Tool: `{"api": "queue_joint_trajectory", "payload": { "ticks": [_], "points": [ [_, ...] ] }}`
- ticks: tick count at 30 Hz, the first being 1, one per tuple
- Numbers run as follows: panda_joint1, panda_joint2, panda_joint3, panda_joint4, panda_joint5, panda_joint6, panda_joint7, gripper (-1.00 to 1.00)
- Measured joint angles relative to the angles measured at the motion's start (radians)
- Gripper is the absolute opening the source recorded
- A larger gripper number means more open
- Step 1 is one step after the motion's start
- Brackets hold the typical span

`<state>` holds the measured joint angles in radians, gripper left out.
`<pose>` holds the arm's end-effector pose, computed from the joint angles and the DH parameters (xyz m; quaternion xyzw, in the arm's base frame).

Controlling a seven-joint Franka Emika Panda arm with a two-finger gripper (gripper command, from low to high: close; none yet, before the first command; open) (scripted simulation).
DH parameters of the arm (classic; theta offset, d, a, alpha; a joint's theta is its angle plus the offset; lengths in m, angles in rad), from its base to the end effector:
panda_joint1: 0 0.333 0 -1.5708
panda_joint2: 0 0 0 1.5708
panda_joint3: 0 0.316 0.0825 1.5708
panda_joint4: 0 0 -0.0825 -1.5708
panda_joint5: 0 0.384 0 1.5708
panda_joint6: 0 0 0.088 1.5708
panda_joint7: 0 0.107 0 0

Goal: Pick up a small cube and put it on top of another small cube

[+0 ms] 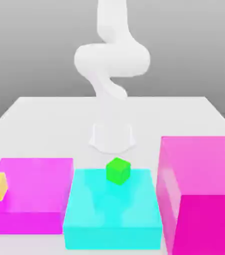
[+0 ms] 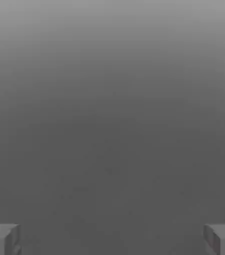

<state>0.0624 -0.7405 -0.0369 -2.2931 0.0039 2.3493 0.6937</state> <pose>0.3684 0.0039 0.6993 -0.8704 0.3033 -0.3575 0.1506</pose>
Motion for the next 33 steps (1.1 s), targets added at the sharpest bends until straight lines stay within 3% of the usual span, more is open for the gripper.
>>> {"api": "queue_joint_trajectory", "payload": {
  "ticks": [8,21,25,33],
  "points": [
    [0.184,0.203,-0.064,0.015,0.026,0.131,-0.313,0.00],
    [0.482,0.554,0.388,-0.119,0.027,-0.277,0.059,0.00],
    [0.538,0.668,0.447,-0.253,0.013,-0.227,0.179,0.00],
    [0.510,0.723,0.441,-0.417,-0.013,0.096,0.344,0.00]
  ]
}}
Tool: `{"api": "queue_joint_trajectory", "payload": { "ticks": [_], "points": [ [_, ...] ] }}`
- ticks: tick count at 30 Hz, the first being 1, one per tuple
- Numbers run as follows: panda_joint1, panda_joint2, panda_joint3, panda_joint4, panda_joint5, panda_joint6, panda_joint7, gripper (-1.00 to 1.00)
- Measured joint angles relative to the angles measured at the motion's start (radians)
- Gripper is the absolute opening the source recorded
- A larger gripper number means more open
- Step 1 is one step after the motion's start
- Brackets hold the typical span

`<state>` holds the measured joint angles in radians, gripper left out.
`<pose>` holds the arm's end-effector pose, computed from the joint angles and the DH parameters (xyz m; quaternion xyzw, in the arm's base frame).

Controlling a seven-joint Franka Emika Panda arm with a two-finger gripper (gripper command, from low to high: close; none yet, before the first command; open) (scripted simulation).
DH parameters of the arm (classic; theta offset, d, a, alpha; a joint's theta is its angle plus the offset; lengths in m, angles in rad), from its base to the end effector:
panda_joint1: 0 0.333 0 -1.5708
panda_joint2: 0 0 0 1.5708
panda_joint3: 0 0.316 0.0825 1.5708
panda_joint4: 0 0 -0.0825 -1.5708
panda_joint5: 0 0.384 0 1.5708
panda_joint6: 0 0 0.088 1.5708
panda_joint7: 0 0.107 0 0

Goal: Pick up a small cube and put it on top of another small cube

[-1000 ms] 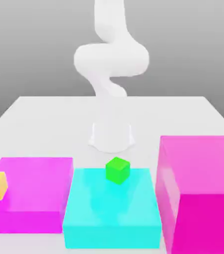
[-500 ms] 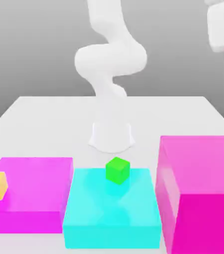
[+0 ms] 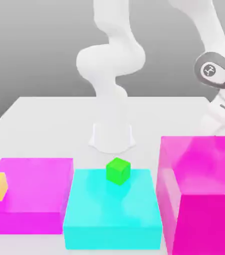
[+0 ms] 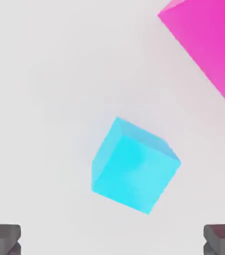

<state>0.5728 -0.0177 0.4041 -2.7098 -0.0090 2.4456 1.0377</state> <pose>0.2117 0.3121 0.2146 0.9919 -0.0268 -0.0611 0.1077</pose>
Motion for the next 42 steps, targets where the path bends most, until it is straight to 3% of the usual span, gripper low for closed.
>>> {"api": "queue_joint_trajectory", "payload": {
  "ticks": [5,11,14,18,19,25,27,31,34,42],
  "points": [
    [-0.022,0.012,-0.013,-0.092,-0.017,0.217,0.111,0.00],
    [-0.035,-0.003,-0.005,-0.198,0.035,0.437,0.300,0.00],
    [-0.005,0.086,-0.084,-0.188,-0.118,0.517,0.429,0.00],
    [0.168,0.228,-0.298,-0.158,-0.288,0.629,0.558,0.00],
    [0.212,0.260,-0.344,-0.152,-0.299,0.656,0.570,-1.00],
    [0.234,0.276,-0.366,-0.149,-0.308,0.672,0.579,-1.00],
    [0.201,0.243,-0.331,-0.155,-0.289,0.645,0.561,-1.00],
    [0.133,0.110,-0.217,-0.184,-0.110,0.541,0.428,-1.00],
    [0.160,0.007,-0.200,-0.202,0.015,0.456,0.349,-1.00],
    [0.229,-0.014,-0.182,0.047,0.100,0.185,0.231,-1.00]
  ]
}}
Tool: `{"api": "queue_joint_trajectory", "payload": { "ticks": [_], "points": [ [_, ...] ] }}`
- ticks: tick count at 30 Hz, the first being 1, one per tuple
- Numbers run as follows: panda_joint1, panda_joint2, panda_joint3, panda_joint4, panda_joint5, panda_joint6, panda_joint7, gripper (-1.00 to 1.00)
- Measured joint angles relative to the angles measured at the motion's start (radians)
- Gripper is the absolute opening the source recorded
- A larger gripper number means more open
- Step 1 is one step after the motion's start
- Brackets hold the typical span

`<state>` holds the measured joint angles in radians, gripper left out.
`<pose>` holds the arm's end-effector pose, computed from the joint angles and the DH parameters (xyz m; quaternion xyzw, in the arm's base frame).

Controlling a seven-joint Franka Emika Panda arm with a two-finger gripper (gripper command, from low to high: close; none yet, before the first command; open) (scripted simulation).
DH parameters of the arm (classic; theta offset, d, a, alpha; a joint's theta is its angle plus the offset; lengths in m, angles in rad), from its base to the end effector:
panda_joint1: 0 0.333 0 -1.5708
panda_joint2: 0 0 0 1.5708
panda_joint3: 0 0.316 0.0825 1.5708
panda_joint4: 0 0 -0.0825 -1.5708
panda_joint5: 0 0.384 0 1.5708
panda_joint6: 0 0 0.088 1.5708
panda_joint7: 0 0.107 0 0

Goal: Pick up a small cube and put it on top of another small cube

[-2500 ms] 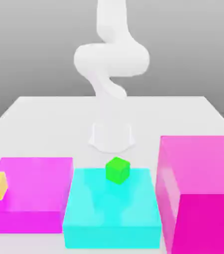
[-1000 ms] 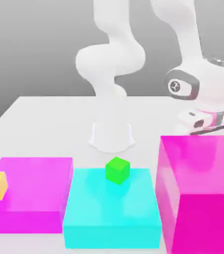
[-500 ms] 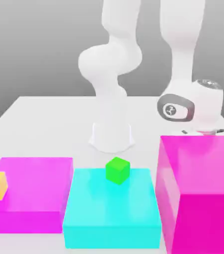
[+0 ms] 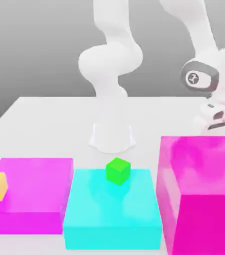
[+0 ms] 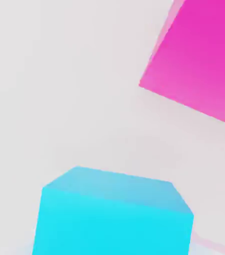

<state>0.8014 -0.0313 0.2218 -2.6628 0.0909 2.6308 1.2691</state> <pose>0.2210 0.3570 0.2492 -0.9866 0.1619 0.0173 0.0072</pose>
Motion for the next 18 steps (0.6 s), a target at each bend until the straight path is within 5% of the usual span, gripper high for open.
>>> {"api": "queue_joint_trajectory", "payload": {
  "ticks": [18],
  "points": [
    [-0.105,0.020,-0.137,0.566,-0.028,-0.546,-0.563,-1.00]
  ]
}}
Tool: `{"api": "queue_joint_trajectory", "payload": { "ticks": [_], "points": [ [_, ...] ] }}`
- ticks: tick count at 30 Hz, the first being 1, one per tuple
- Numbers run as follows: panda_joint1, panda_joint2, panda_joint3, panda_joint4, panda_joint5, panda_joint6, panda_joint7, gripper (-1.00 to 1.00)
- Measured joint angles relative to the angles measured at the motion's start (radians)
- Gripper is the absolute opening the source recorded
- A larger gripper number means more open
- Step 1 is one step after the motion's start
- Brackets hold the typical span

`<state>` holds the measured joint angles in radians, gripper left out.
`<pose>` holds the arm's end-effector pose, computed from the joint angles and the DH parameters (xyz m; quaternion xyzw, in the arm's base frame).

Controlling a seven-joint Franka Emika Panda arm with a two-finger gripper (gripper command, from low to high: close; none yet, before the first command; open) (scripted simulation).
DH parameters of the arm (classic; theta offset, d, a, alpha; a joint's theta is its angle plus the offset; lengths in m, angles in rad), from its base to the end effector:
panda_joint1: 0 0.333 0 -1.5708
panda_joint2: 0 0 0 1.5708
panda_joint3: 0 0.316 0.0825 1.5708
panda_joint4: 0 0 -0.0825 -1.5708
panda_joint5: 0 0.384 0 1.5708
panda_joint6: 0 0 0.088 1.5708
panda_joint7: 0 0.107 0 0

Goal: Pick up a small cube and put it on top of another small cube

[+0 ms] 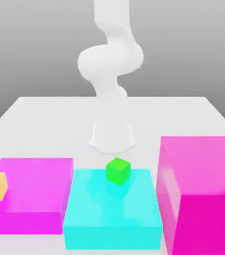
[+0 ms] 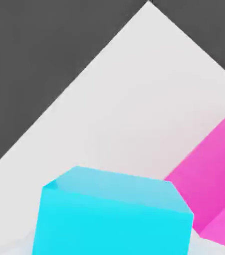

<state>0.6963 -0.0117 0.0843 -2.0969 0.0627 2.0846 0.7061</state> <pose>0.3826 0.3835 0.4258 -0.9994 -0.0218 0.0184 0.0195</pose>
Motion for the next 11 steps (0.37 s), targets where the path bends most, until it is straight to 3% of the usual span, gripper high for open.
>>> {"api": "queue_joint_trajectory", "payload": {
  "ticks": [4,7,8,11],
  "points": [
    [-0.046,0.008,-0.086,0.058,-0.052,-0.050,-0.123,-1.00],
    [-0.126,0.049,-0.069,0.005,-0.056,0.044,-0.140,-1.00],
    [-0.103,0.058,-0.056,-0.009,-0.057,0.067,-0.141,1.00],
    [-0.091,0.058,-0.056,-0.009,-0.057,0.067,-0.141,1.00]
  ]
}}
